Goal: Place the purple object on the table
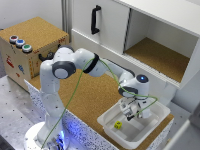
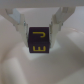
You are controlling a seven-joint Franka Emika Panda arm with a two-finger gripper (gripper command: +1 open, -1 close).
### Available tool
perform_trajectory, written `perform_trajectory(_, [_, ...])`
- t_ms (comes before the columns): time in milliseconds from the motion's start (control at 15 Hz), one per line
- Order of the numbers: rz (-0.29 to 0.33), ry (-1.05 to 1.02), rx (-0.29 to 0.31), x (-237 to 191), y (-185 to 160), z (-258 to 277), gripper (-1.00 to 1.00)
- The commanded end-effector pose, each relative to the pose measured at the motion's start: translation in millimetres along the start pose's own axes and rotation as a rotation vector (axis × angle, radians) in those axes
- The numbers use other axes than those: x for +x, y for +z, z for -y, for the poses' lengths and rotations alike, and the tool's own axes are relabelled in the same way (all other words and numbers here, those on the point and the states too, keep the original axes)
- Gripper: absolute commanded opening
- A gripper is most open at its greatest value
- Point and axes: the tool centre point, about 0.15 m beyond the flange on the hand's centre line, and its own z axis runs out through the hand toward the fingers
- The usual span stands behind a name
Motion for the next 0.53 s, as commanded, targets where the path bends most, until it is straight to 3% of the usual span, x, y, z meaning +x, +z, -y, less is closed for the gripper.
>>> perform_trajectory(0, [-0.028,-0.201,0.104,1,-57,65,-1.0])
perform_trajectory(200, [-0.044,-0.345,0.107,-16,-82,119,-1.0])
perform_trajectory(467, [0.037,-0.491,0.072,-57,-72,176,-1.0])
